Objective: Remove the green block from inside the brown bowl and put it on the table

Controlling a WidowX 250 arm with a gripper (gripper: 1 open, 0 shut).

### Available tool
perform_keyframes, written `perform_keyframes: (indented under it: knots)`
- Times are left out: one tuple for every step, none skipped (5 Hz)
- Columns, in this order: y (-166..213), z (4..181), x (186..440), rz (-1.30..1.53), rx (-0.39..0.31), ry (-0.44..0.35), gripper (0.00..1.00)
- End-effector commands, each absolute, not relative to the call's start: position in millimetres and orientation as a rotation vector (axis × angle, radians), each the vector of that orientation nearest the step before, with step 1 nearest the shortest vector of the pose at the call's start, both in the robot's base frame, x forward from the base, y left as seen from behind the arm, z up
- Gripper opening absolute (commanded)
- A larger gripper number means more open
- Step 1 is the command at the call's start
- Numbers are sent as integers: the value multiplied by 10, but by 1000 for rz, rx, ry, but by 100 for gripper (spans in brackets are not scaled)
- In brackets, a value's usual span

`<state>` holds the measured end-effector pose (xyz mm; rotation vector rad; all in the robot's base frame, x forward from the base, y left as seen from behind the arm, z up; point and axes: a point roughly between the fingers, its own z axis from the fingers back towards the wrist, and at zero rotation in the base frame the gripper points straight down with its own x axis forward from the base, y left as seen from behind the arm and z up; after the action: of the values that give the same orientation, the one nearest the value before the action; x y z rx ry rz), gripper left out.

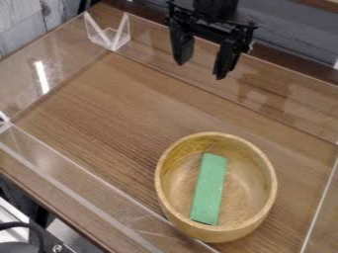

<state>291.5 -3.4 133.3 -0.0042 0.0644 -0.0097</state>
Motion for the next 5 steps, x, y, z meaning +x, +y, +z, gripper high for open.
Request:
perform_keyframes:
  knots:
    - [-192,1205,2738,-7,-11,93,100]
    - [-445,1030,2454,-20,-17,126,100]
    - [-724,906,2293,-35,-20,97,100]
    - [-891,789,2174,-46,-20,70,100]
    - [-909,668,2162,-61,-28,55,100]
